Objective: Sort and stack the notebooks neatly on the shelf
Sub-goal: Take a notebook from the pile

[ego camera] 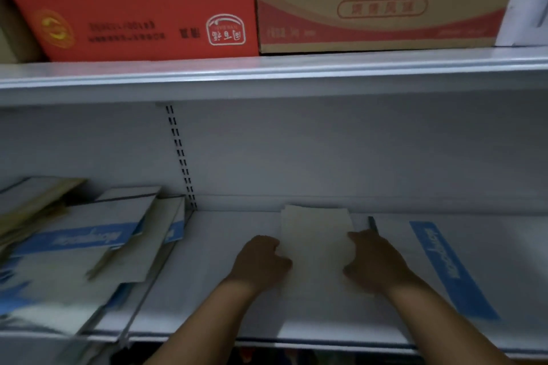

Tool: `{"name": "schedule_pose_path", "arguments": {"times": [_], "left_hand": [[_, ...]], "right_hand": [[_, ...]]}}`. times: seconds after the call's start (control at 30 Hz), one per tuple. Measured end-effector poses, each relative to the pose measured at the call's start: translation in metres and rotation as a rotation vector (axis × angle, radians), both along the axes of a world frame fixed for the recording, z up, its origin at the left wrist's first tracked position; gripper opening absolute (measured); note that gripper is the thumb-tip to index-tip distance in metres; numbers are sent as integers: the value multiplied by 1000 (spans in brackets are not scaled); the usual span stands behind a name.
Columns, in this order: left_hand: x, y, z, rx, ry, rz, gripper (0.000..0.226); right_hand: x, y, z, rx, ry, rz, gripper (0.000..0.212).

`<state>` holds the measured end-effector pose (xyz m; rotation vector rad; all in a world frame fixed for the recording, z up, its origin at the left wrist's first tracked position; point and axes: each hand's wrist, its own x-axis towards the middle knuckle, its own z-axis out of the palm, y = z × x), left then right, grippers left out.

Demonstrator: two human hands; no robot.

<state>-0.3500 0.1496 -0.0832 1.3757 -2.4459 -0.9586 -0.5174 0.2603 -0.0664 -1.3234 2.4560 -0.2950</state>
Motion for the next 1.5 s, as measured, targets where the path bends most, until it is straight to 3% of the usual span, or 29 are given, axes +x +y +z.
{"name": "schedule_pose_path", "arguments": {"times": [0.03, 0.1, 0.3, 0.43, 0.53, 0.6, 0.73, 0.83, 0.93, 1.03, 1.1, 1.2, 1.27, 1.33, 1.4, 1.5], "left_hand": [[5, -2, 4, -29, -1, -7, 38], [23, -7, 12, -105, 59, 9, 53], [116, -45, 33, -199, 89, 165, 47], [199, -82, 42, -198, 11, 236, 35], [249, -102, 48, -212, -20, 306, 33], [270, -113, 43, -245, -145, 289, 35], [285, -126, 20, -365, -335, 168, 41], [281, -121, 19, -450, -348, 117, 51], [275, -119, 29, -487, -331, 87, 44], [267, -120, 44, -336, -115, 14, 34], [261, -120, 51, -267, 16, -21, 40], [247, -122, 56, -339, 120, -3, 47], [234, -118, 57, -280, 199, 14, 51], [219, -109, 57, -142, 259, 25, 53], [200, -96, 56, 82, 362, 25, 39], [161, -66, 52, 394, 569, 50, 27]], "right_hand": [[8, -6, 4, -34, 23, 36, 62], [31, -24, 10, -120, -19, 115, 65], [138, -91, 10, -328, -200, 295, 43], [212, -133, 8, -351, -461, 301, 20], [258, -163, 9, -355, -713, 207, 30], [281, -180, 9, -285, -831, 112, 38], [304, -197, 2, -297, -726, 56, 54], [306, -201, -7, -388, -722, -10, 38], [299, -193, -2, -472, -858, -130, 14], [280, -181, 11, -572, -1132, -238, 16], [259, -171, 18, -656, -1209, -282, 22], [223, -154, 26, -719, -1139, -321, 25], [200, -139, 31, -703, -1079, -286, 26], [179, -124, 36, -666, -1011, -188, 28], [160, -108, 40, -651, -953, -136, 28], [127, -83, 39, -763, -950, -230, 22]]}}
